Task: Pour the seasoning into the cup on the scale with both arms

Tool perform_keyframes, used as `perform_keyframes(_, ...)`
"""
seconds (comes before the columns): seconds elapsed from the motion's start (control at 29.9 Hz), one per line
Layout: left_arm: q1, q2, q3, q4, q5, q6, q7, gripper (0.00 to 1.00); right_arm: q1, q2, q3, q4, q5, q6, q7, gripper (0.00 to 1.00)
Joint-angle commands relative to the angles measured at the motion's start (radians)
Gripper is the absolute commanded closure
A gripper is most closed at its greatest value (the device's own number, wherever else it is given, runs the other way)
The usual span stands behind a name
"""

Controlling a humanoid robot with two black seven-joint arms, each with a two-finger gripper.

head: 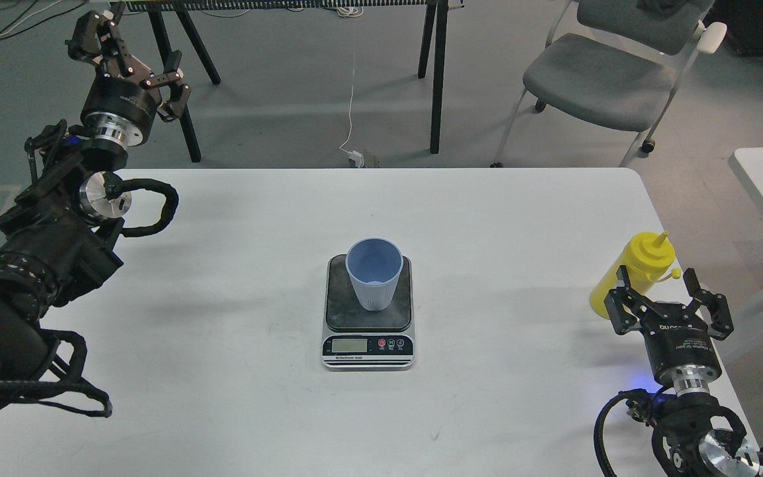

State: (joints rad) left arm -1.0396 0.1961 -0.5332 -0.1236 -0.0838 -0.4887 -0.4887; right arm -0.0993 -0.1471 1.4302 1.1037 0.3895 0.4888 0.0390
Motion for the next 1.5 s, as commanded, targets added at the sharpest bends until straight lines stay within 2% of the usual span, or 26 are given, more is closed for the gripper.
perform_keyframes(0.0,0.001,0.000,0.001,-0.001,-0.001,0.000,0.000,0.05,-0.066,-0.014,-0.007,0.048,0.000,0.000,-0.001,0.00)
perform_keyframes(0.13,0.001,0.002,-0.001,0.001,-0.001,0.000,0.000,0.05,-0.125,-0.058,-0.019,0.067,-0.004,0.000,0.001,0.00)
perform_keyframes(0.43,-0.002,0.005,-0.001,-0.001,-0.002,0.000,0.000,0.05,-0.165,-0.400,-0.031,0.021,-0.040,0.000,-0.007,0.00)
perform_keyframes(0.67,-0.005,-0.004,-0.004,-0.001,-0.008,0.000,0.000,0.04,-0.103,-0.584,-0.033,-0.097,-0.146,0.000,0.002,0.00)
perform_keyframes(0.8,-0.007,-0.004,-0.004,-0.002,-0.008,0.000,0.000,0.01,-0.021,-0.715,-0.077,-0.191,-0.170,0.000,-0.033,0.00)
perform_keyframes(0.9,-0.007,-0.001,-0.002,-0.002,-0.007,0.000,0.000,0.01,0.059,-0.795,-0.184,-0.248,-0.190,0.000,-0.077,0.00)
perform_keyframes(0.94,-0.007,0.000,-0.001,-0.002,-0.007,0.000,0.000,0.01,0.096,-0.814,-0.241,-0.263,-0.201,0.000,-0.079,0.00)
perform_keyframes(1.14,0.003,0.003,-0.001,-0.002,-0.002,0.000,0.000,0.01,0.392,-0.862,-0.517,-0.329,-0.377,0.000,-0.077,0.00)
perform_keyframes(1.27,0.003,0.002,-0.002,-0.002,-0.004,0.000,0.000,0.01,0.561,-0.859,-0.589,-0.392,-0.452,0.000,-0.079,0.00)
perform_keyframes(1.47,-0.004,-0.003,-0.002,-0.002,-0.004,0.000,0.000,0.01,0.736,-0.824,-0.701,-0.398,-0.474,0.000,-0.080,0.00)
